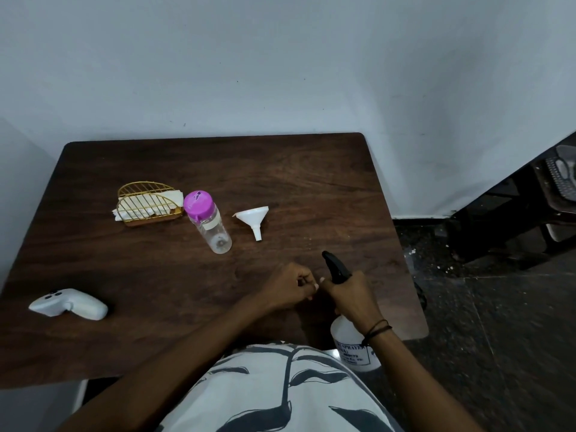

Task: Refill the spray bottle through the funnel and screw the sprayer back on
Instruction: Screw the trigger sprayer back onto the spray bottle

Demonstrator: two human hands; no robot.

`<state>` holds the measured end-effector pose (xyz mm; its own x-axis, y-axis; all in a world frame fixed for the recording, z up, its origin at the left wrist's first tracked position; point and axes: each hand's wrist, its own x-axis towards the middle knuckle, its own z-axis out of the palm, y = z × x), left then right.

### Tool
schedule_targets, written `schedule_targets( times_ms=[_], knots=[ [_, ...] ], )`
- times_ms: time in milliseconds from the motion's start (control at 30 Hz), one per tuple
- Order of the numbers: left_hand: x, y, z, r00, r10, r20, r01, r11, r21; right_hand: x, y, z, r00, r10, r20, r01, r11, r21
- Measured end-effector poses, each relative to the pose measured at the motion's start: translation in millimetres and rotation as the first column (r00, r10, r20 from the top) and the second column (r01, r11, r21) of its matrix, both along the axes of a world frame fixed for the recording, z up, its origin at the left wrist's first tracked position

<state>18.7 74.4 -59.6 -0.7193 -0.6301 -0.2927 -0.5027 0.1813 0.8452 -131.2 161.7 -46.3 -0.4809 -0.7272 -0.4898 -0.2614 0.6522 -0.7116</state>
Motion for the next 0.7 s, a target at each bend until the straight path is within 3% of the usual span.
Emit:
schedule_targets(
  times_ms=[333,467,600,700],
  knots=[
    [-2,-2,-8,1.0,0.017,-0.025,-0.016,0.999,0.034,-4,-1,-2,0.998,0.009,-0.069,-0.007,1.0,0.027],
    [-3,-4,-9,1.0,0.003,-0.012,-0.003,1.0,0.02,-10,-2,3,0.999,0.004,0.035,-0.004,1.0,-0.01],
    [0,-9,-7,0.999,0.027,-0.029,-0.027,1.0,0.005,-27,-4,16,0.996,-0.03,0.079,0.045,0.977,-0.207],
    [3,-12,-6,0.999,0.037,-0.041,-0.037,0.999,-0.012,-46,-12,29,0.997,-0.072,0.003,0.067,0.912,-0.404]
  ],
)
